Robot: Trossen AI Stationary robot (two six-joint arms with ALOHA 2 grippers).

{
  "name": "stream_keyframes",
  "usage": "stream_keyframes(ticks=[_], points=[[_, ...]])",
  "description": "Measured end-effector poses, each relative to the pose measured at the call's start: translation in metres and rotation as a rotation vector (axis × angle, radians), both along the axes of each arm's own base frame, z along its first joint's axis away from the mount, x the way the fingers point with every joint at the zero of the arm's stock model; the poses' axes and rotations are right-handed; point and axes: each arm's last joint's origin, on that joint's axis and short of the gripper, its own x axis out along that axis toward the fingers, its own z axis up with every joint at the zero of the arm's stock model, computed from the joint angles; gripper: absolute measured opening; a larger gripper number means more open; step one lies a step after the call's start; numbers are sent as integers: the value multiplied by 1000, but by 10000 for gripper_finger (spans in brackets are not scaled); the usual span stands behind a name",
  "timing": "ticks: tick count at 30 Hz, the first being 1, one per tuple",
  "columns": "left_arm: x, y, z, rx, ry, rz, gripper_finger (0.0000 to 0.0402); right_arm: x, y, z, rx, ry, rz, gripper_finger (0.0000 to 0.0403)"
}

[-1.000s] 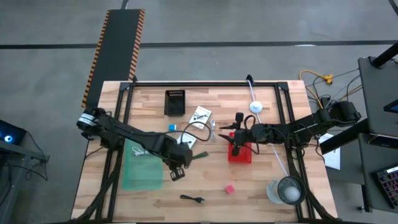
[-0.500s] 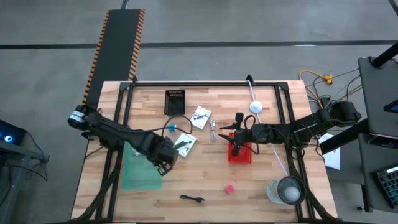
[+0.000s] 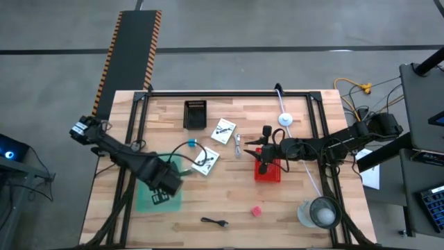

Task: Pick and place items into bin
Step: Put the green USB cable into the light blue bin

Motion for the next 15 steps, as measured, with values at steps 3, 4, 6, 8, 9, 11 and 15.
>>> stream_keyframes(ticks=[3, 4, 6, 8, 9, 11, 15], points=[[-7, -1, 2, 21, 35, -21, 6, 0, 0, 0, 0, 0, 0, 109], [-9, -1, 2, 29, 47, -27, 6, 0, 0, 0, 0, 0, 0, 109], [-12, -3, 3, 24, 41, -46, 9, 0, 0, 0, 0, 0, 0, 107], [-16, -5, 3, 20, 34, -58, 11, 0, 0, 0, 0, 0, 0, 107], [-19, -5, 3, 23, 40, -62, 11, 0, 0, 0, 0, 0, 0, 107], [-24, -6, -1, 18, 53, -85, 11, 0, 0, 0, 0, 0, 0, 107], [-36, -6, -12, 16, 105, -134, 12, 0, 0, 0, 0, 0, 0, 107]])
